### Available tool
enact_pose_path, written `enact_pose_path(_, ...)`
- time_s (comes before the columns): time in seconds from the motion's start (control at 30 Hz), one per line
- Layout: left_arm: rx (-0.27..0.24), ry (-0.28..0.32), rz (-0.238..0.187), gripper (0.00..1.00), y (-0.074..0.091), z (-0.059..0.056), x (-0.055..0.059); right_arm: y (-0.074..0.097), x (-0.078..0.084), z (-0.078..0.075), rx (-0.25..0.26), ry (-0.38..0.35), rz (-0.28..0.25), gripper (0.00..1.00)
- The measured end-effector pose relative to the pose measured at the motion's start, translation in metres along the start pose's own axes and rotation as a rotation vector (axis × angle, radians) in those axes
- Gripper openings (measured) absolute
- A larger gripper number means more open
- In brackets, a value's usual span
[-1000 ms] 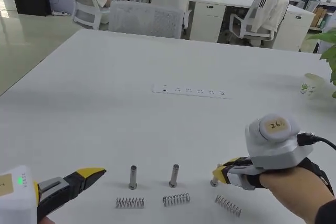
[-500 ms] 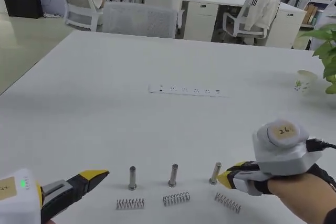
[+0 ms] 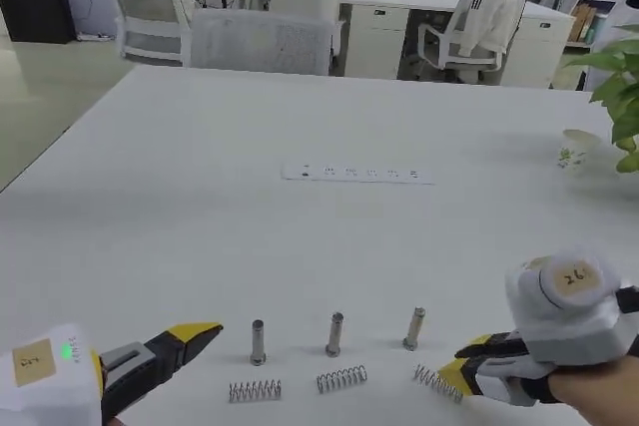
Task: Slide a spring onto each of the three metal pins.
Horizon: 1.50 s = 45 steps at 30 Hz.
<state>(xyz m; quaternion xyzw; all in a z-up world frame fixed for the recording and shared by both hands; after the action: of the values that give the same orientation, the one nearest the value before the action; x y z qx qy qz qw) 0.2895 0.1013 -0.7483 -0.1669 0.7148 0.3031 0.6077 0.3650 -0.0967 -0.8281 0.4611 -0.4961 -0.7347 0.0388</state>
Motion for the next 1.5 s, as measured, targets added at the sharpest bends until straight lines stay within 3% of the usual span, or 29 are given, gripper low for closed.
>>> enact_pose_path(0.23,0.013,-0.005,0.007,0.88,-0.003,-0.001,0.001,-0.006,0.012,0.006,-0.025,0.043,0.071,0.14)
enact_pose_path(0.77,0.061,-0.027,0.034,0.88,-0.007,-0.01,0.007,-0.01,0.021,0.007,-0.039,0.084,0.134,0.12)
enact_pose_path(1.17,0.065,-0.028,0.014,0.87,-0.004,-0.01,0.006,-0.008,0.023,0.01,-0.033,0.127,0.153,0.08)
enact_pose_path(1.23,0.065,-0.032,0.015,0.87,-0.004,-0.01,0.006,-0.008,0.023,0.011,-0.029,0.162,0.169,0.07)
enact_pose_path(1.5,0.039,-0.014,-0.001,0.86,-0.002,-0.003,0.004,-0.005,0.02,0.013,-0.041,0.149,0.166,0.07)
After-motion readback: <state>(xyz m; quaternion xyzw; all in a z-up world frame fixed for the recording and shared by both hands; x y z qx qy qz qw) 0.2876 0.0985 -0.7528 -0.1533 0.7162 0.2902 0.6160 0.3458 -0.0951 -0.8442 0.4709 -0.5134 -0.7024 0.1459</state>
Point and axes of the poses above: the centre of the closed fingertips' face, and the gripper's own axes: y roughly backward along the fingers, z roughly to its left, x roughly out of its underside, the point moved 2 cm from there along y, roughly backward along the fingers, and after that the axes turned 4 degrees about -x, right-handed, at the moved point
